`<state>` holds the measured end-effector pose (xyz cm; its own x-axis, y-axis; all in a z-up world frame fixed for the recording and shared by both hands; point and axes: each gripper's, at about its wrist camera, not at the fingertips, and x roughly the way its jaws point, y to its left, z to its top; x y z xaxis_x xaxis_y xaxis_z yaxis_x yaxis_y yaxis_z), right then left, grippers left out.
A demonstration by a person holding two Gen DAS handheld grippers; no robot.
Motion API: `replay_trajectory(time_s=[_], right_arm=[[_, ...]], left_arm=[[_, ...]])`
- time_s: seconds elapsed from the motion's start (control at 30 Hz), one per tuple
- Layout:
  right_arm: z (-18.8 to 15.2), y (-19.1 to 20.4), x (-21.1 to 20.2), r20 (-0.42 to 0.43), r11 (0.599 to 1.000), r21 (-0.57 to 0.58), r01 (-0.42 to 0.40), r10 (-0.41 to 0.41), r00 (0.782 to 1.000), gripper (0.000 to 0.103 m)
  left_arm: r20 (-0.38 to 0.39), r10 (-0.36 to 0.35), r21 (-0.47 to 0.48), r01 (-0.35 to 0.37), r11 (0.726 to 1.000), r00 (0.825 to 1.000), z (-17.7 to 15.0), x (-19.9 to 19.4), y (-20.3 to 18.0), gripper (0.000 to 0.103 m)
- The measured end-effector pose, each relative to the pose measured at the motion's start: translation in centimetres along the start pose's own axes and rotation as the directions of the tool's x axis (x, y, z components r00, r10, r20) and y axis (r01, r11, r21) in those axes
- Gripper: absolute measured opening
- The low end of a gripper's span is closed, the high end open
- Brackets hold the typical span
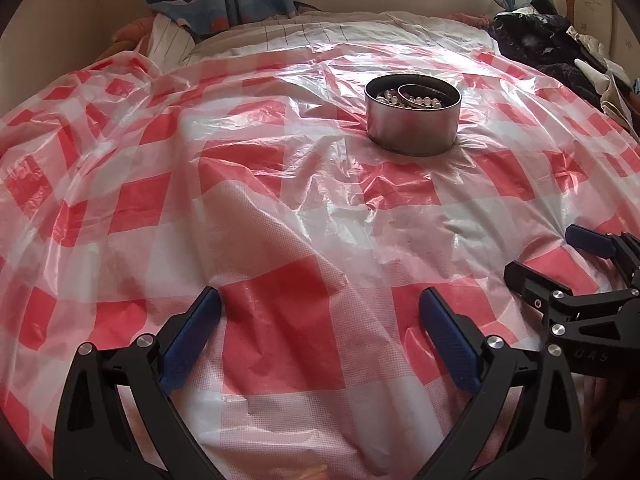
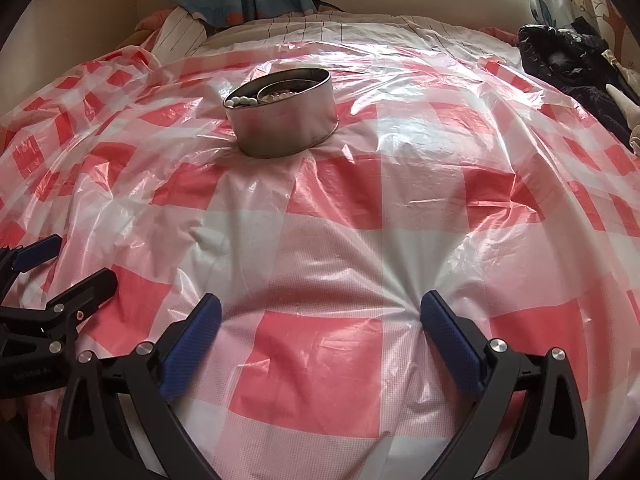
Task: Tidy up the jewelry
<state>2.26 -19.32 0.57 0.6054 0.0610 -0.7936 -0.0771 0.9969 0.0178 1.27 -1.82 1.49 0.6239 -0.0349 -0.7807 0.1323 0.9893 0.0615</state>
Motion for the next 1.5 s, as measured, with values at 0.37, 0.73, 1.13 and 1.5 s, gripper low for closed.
replay_trajectory(time_s=[0.37, 0.73, 1.13, 1.5], right_arm=[[0.2, -0.5, 0.3, 0.014, 0.999, 0.018, -0.031, 0.03, 0.999, 0.096], [0.3, -0.2, 0.1, 0.031, 1.0, 0.016, -0.021, 0.02, 0.999, 0.096], [0.2, -0.2, -0.1, 0.037, 1.0, 0.013, -0.011, 0.011, 0.999, 0.096], [0.3, -0.3, -0.1, 0.037, 1.0, 0.012, -0.009, 0.009, 0.999, 0.096]], left_arm=[[-0.025, -0.013, -0.039, 0.012, 0.999, 1.0, -0.1, 0.8, 0.2, 0.096], [-0.01, -0.05, -0.07, 0.049, 0.996, 0.999, -0.3, 0.8, 0.7, 0.096], [-0.02, -0.04, -0.062, 0.039, 0.997, 0.999, -0.2, 1.0, 0.8, 0.096], [-0.039, -0.041, -0.062, 0.038, 0.997, 0.998, -0.2, 1.3, 0.6, 0.096]])
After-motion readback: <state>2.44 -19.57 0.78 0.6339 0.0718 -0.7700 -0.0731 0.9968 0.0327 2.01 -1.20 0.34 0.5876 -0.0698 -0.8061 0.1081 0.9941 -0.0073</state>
